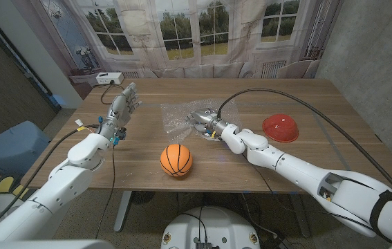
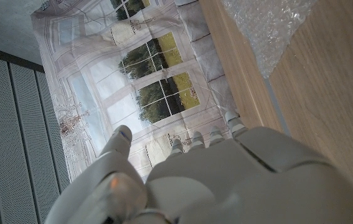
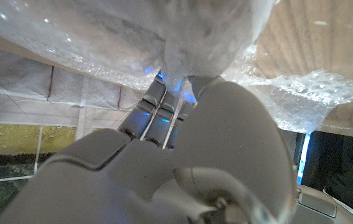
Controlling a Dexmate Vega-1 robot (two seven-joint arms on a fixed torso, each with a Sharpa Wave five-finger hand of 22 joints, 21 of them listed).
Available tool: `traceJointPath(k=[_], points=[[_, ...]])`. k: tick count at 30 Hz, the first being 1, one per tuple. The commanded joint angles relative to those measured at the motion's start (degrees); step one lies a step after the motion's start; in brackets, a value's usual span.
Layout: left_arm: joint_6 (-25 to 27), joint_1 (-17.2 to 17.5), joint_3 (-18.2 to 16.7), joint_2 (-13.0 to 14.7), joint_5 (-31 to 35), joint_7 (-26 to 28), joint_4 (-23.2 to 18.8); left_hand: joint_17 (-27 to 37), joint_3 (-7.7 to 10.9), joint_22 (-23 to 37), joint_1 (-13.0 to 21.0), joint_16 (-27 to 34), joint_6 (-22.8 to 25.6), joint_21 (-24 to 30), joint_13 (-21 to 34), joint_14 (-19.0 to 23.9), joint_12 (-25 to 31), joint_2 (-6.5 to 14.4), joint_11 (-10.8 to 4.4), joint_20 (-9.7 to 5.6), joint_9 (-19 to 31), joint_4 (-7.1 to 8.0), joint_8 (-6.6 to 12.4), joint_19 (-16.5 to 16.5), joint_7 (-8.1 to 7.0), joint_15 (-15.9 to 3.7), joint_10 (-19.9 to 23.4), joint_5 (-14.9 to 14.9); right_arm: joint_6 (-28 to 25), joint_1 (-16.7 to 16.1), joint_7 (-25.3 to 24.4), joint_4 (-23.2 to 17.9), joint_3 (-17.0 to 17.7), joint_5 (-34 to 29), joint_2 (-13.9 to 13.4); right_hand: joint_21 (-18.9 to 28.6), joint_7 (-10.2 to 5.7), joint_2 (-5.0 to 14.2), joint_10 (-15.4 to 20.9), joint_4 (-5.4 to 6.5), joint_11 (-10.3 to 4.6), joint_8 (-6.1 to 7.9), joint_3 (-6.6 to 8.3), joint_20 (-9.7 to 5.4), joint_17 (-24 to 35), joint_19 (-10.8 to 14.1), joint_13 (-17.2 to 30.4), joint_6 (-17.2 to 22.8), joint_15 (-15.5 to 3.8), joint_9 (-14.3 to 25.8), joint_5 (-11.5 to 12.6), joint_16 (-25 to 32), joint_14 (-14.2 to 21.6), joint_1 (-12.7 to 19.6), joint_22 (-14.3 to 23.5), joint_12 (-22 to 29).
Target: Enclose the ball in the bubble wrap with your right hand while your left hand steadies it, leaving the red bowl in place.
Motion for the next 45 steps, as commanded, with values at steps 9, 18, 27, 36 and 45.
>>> traceJointPath(k=[9, 18, 27, 36, 45], points=[[0.8, -4.1, 1.9, 0.4, -1.4, -3.6, 4.3, 0.1, -0.17, 0.3, -0.6, -0.1, -2.9, -0.4, 0.4, -6.3, -0.3, -0.2, 0.37, 0.76, 0.1, 0.12, -0.41, -4.0, 0.31, -0.12, -4.4, 0.4, 11.4, 1.4, -23.5, 7.6, 1.0, -0.1, 0.2, 12.4, 3.17, 3.16, 16.3, 2.47, 1.42, 8.74, -4.51, -4.53, 10.1, -1.5, 9.3, 14.8, -10.43, 5.2, -3.1, 1.9, 14.7, -1.8, 2.3, 10.6], [0.7, -6.8, 3.3, 0.2, -1.8, -5.6, 6.9, 0.1, -0.24, 0.3, -0.8, -0.2, -3.3, -0.5, 0.4, -6.6, -0.5, -0.2, 0.49, 0.76, 0.1, 0.2, -0.56, -4.2, 0.21, -0.26, -4.8, 0.4, -0.4, -4.6, -6.2, -12.2, 7.0, 2.9, -4.3, 14.2, 3.59, 3.19, 16.8, 2.02, 2.09, 9.23, -4.9, -3.88, 12.1, -1.6, 11.1, 15.1, -10.36, 5.5, -2.9, 2.4, 15.4, -1.4, 2.4, 11.8], [0.8, -10.1, 5.0, 0.1, -1.6, -7.9, 9.4, 0.1, -0.28, 0.3, -0.9, -0.1, -3.4, -0.6, 0.4, -6.8, -0.6, -0.2, 0.5, 0.76, 0.1, 0.26, -0.58, -4.2, 0.17, -0.34, -5.0, 0.4, -13.7, -10.6, 5.7, -28.7, 10.7, -1.3, -6.2, 15.6, 3.71, 3.39, 16.8, 1.92, 2.05, 9.24, -5.16, -3.46, 13.8, -1.9, 11.9, 15.0, -10.33, 5.3, -2.8, 2.8, 15.6, -1.2, 2.4, 12.0], [1.6, -13.2, 6.6, 0.2, -1.1, -9.6, 10.8, 0.1, -0.31, 0.3, -1.0, -0.1, -3.5, -0.7, 0.4, -6.8, -0.6, -0.2, 0.53, 0.75, 0.1, 0.3, -0.59, -4.2, 0.12, -0.33, -5.1, 0.5, -18.0, -16.4, 9.1, -37.7, 13.6, -3.3, -7.3, 16.6, 3.69, 3.43, 17.0, 1.89, 2.02, 9.27, -5.39, -3.36, 15.0, -2.1, 11.9, 15.0, -10.31, 5.2, -2.8, 2.9, 15.6, -1.2, 2.3, 12.0], [2.7, -14.1, 7.3, 0.9, -1.0, -10.1, 10.4, 0.1, -0.34, 0.3, -1.1, 0.0, -3.6, -0.8, 0.4, -6.8, -0.6, -0.2, 0.54, 0.75, 0.1, 0.34, -0.57, -4.2, 0.14, -0.35, -5.1, 0.5, -13.3, -22.5, 8.5, -43.4, 17.4, 0.5, -10.3, 17.6, 3.73, 3.51, 17.1, 1.89, 2.05, 9.29, -5.58, -3.33, 16.2, -2.4, 12.0, 14.9, -10.29, 5.1, -2.7, 3.0, 15.6, -1.2, 2.3, 11.9]])
